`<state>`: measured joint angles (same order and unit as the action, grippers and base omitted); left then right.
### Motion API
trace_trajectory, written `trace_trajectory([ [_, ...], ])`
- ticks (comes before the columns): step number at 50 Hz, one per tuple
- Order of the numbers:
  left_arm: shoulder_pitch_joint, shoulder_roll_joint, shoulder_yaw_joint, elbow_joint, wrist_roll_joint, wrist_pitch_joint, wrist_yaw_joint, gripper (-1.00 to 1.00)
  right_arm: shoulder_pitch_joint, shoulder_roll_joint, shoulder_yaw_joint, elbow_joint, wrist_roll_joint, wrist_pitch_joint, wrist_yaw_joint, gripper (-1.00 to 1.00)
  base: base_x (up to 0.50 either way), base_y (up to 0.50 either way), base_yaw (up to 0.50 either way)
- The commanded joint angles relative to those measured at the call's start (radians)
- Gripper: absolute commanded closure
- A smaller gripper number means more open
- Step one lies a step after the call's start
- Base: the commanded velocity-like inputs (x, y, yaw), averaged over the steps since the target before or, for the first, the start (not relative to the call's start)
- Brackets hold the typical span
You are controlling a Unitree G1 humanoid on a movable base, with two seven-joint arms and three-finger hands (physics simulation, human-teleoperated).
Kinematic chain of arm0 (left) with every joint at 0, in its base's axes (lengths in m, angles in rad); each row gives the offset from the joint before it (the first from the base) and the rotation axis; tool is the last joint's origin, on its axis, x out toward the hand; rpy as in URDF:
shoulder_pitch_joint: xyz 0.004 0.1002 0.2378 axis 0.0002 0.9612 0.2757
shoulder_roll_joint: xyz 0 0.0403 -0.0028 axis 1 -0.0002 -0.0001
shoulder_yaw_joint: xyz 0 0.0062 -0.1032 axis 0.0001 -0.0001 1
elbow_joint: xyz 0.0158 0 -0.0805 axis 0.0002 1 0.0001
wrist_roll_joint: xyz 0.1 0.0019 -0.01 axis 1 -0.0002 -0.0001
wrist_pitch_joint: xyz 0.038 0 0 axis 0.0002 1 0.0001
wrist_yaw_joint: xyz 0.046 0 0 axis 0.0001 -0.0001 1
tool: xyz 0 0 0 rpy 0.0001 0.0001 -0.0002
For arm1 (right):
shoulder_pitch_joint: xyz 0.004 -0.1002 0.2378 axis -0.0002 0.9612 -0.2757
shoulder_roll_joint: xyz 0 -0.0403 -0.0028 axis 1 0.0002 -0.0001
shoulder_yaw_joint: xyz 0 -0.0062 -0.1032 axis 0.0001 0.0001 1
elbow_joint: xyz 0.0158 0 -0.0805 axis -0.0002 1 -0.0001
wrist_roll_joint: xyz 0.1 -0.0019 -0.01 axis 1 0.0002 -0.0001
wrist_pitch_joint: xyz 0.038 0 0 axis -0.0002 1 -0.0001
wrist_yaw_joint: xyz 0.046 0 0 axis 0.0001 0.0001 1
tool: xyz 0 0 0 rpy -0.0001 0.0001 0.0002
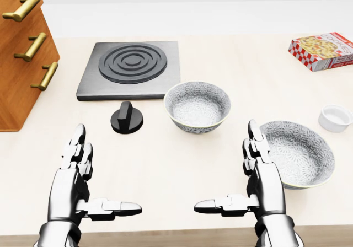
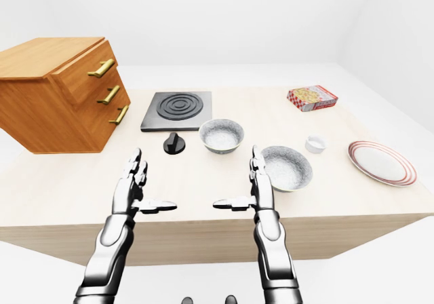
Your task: Pick the akita bowl from table center and place it on the plate.
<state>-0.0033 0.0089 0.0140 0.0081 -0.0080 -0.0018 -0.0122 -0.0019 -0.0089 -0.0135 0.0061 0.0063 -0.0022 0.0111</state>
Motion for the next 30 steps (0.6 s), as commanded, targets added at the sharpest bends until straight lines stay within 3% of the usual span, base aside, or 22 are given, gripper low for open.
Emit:
trace_trajectory([
  [1, -0.02, 0.012, 0.029, 0.032, -0.015, 0.007, -0.017, -1.0, 0.0, -0.013, -0.023, -0.001, -0.005, 0.008, 0.013, -1.0, 0.0, 0.0, 0.0],
  [6, -0.057, 0.015, 0.027, 0.04, -0.006, 0.035, -0.01, -1.0, -0.009, -0.015, -0.026, -0.021, -0.017, 0.035, 0.012, -1.0, 0.0, 0.0, 0.0],
  [8, -0.102, 0.022, 0.032, 0.054, 0.002, 0.053, -0.001, -1.0, -0.041, -0.022, -0.028, -0.054, -0.025, 0.089, 0.011, -1.0, 0.0, 0.0, 0.0],
  [12, -0.171, 0.034, 0.041, 0.064, 0.004, 0.089, 0.007, -1.0, -0.116, -0.035, -0.053, -0.091, -0.016, 0.089, 0.002, -1.0, 0.0, 0.0, 0.0],
  [20, -0.276, 0.057, 0.059, 0.112, -0.009, 0.089, 0.009, -1.0, -0.2, -0.073, -0.092, -0.155, 0.028, 0.089, 0.021, -1.0, 0.0, 0.0, 0.0],
  [26, -0.271, 0.049, 0.044, 0.093, -0.002, 0.089, 0.01, -1.0, -0.156, -0.068, -0.101, -0.207, 0.038, 0.089, 0.056, -1.0, 0.0, 0.0, 0.0],
  [30, -0.274, 0.049, 0.045, 0.077, -0.001, 0.089, 0.006, -1.0, -0.104, -0.075, -0.123, -0.265, 0.067, 0.089, 0.076, -1.0, 0.0, -0.49, 0.0],
])
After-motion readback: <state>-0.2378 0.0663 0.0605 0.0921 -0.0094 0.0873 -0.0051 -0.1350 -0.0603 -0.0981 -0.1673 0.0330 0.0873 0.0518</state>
